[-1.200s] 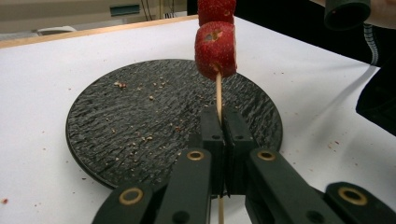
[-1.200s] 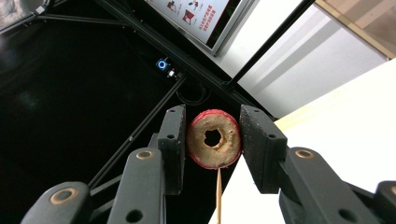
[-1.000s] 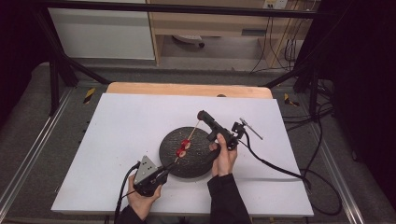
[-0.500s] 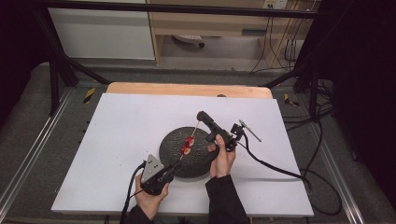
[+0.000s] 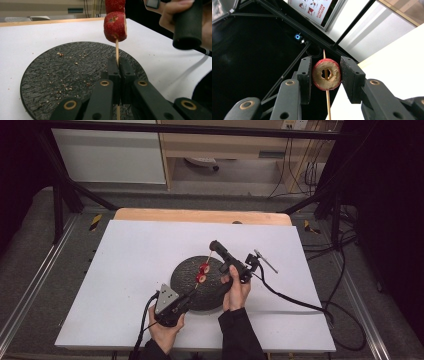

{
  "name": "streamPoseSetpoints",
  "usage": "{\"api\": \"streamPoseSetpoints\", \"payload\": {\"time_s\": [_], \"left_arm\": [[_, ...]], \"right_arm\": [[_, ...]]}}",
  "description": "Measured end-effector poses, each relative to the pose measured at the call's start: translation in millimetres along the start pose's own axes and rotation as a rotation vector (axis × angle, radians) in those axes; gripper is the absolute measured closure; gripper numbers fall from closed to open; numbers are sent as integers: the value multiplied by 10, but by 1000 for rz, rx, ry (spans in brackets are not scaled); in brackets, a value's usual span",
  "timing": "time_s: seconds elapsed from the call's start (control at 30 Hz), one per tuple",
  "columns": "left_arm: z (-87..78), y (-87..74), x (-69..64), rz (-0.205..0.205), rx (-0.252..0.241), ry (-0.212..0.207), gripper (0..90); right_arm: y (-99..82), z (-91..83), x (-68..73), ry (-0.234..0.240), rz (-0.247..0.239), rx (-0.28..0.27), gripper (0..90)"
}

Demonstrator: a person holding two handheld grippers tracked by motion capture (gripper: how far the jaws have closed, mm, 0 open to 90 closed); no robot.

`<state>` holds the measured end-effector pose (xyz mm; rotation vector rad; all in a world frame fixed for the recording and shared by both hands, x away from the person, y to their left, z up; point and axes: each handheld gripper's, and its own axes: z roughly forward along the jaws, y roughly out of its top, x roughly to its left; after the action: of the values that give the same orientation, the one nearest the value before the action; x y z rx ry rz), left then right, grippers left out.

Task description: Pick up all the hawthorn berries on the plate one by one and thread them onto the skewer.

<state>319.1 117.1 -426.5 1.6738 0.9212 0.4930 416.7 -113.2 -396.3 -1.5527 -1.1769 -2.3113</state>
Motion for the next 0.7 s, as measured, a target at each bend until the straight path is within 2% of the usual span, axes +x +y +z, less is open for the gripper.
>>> {"api": "streamPoseSetpoints", "payload": {"time_s": [0.37,0.7], "left_arm": [[68,71,64,2,12,1,883],[102,100,79,-3,20,-17,884]], "right_arm": [[-73,-11,-24,-6,-21,28,633],[-145,-42,-25,-13,-52,53,633]]}}
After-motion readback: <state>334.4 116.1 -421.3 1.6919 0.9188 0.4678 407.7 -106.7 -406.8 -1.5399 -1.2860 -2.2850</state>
